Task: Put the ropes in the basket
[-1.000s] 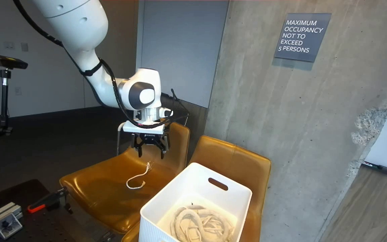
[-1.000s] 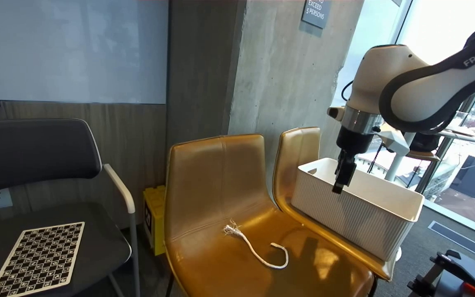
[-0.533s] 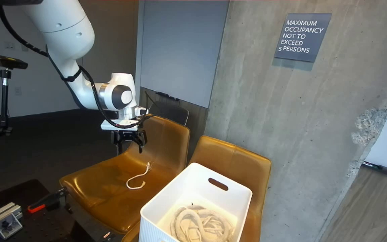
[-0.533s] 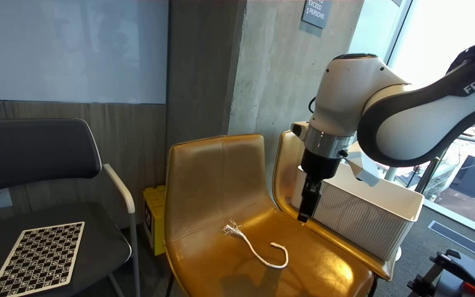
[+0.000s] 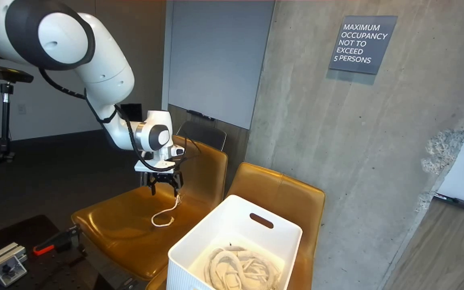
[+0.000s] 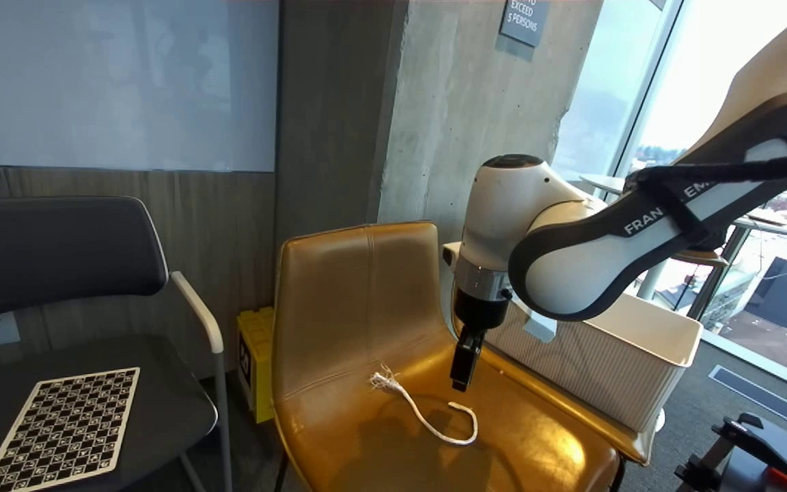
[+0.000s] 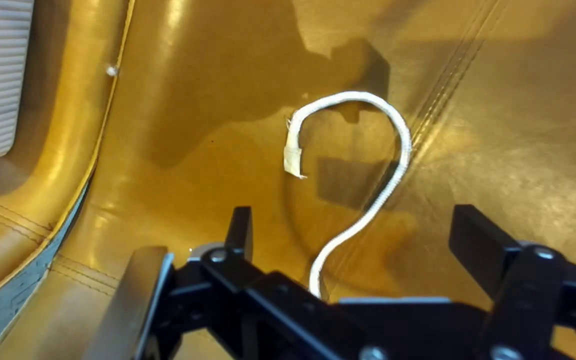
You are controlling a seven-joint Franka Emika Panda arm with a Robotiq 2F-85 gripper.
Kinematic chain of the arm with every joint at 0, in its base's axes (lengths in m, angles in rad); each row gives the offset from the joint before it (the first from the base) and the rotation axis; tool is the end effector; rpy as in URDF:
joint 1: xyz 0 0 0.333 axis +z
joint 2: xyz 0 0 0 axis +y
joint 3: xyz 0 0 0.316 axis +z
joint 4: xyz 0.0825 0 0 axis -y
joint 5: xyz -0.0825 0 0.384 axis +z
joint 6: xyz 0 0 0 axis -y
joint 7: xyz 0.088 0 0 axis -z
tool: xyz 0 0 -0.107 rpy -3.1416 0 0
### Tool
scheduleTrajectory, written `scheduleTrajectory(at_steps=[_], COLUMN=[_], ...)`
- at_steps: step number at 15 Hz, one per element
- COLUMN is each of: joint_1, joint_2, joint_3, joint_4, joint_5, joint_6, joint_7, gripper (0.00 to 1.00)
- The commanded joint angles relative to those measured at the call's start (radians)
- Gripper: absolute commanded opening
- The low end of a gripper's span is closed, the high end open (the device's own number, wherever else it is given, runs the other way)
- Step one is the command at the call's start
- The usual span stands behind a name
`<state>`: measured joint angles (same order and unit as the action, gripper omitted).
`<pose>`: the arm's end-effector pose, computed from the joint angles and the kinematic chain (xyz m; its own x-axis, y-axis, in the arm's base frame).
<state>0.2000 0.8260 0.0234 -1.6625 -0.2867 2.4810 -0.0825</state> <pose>0.6576 0.1490 0.1241 0.8657 0.4993 -0.0358 0.4984 -0.8533 0.1529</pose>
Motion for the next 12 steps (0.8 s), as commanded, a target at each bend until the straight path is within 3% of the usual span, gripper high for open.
scheduleTrajectory(at_steps=[1, 12], joint_1=[-0.003, 0.011], joint_2=[0.149, 0.416], joint_3=[0.0, -0.01], joint_4=[0.166, 0.42], joint_5=[0.018, 0.018], joint_6=[-0.064, -0.199], joint_7=[-0.011, -0.01], gripper=[1.0, 1.0])
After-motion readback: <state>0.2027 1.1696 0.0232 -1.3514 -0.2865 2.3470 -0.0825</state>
